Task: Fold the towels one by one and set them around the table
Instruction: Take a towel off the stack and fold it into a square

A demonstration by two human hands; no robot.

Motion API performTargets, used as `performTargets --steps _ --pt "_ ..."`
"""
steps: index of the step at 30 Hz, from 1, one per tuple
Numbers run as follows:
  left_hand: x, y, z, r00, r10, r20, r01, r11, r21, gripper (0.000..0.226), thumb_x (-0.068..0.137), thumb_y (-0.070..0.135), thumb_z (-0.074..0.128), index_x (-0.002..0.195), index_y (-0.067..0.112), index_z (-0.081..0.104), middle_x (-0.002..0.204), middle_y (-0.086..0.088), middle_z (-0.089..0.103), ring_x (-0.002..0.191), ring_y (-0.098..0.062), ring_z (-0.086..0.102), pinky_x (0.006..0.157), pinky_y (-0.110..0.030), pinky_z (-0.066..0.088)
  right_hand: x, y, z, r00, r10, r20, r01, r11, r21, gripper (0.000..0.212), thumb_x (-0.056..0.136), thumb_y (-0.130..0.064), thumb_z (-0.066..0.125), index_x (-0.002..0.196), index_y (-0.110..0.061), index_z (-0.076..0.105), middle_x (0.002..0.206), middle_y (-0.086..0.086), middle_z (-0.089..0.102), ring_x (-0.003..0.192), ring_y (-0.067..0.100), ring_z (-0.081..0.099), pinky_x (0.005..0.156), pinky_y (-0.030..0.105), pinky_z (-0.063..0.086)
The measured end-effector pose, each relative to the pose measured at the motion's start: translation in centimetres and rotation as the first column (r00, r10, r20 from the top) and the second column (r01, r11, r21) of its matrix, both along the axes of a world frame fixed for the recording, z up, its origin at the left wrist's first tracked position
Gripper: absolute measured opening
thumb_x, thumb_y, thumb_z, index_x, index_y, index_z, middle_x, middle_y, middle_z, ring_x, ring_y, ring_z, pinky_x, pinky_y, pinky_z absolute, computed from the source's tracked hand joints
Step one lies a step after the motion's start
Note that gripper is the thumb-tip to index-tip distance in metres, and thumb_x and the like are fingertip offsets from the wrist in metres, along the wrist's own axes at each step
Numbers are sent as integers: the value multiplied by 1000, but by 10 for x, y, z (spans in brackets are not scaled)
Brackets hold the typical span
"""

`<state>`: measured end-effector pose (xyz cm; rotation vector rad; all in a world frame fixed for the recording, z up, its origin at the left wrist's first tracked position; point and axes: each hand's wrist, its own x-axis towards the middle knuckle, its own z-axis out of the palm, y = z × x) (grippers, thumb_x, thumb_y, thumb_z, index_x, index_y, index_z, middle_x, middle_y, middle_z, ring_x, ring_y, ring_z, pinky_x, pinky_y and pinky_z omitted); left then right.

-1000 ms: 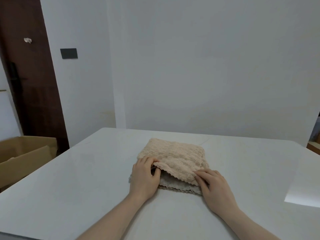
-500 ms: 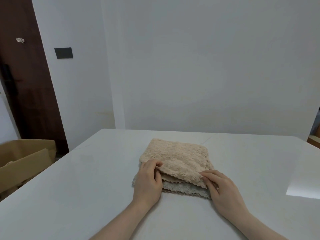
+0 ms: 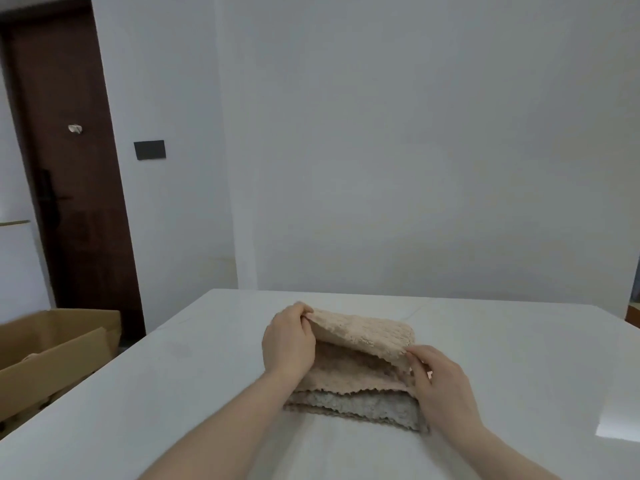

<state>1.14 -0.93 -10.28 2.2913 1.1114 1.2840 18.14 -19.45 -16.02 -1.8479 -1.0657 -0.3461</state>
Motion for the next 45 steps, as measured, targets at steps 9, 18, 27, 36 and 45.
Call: performTargets --steps 9,18,27,36,45 --pt "-2 -9 139 996 -3 87 -9 990 143 25 104 20 44 111 26 67 110 4 70 96 -23 63 78 -35 50 -5 14 123 957 85 -276 -1 957 291 27 102 -12 48 94 -29 68 87 -9 71 81 8 65 68 23 47" --pt "-65 -46 203 979 -199 -36 201 950 238 26 105 25 42 90 24 63 77 6 64 76 -18 60 65 -35 47 -54 -27 191 971 131 -199 -32 899 438 23 107 -21 38 98 -18 60 79 -1 59 69 14 52 61 30 41" --pt "-119 -72 197 831 -279 -481 298 954 -38 40 107 39 45 73 24 60 68 8 59 65 -10 55 58 -27 40 -78 -76 176 976 195 -100 -176 969 172 41 76 -71 71 85 -31 68 61 -9 60 58 8 54 58 27 44" --pt "-93 -51 110 596 -182 -782 203 977 -73 51 102 48 55 60 20 48 57 0 50 54 -22 48 53 -29 38 -33 -64 103 992 36 -124 -78 933 -351 51 97 -46 56 60 -18 34 52 -8 40 51 17 39 54 31 32" --pt "-43 -25 57 735 -170 -657 221 975 -5 24 88 -2 48 96 16 63 101 -1 63 91 -23 57 73 -31 47 6 -33 76 992 -86 -95 50 942 -332 34 93 -23 60 59 -28 59 57 -8 59 58 15 55 52 28 39"
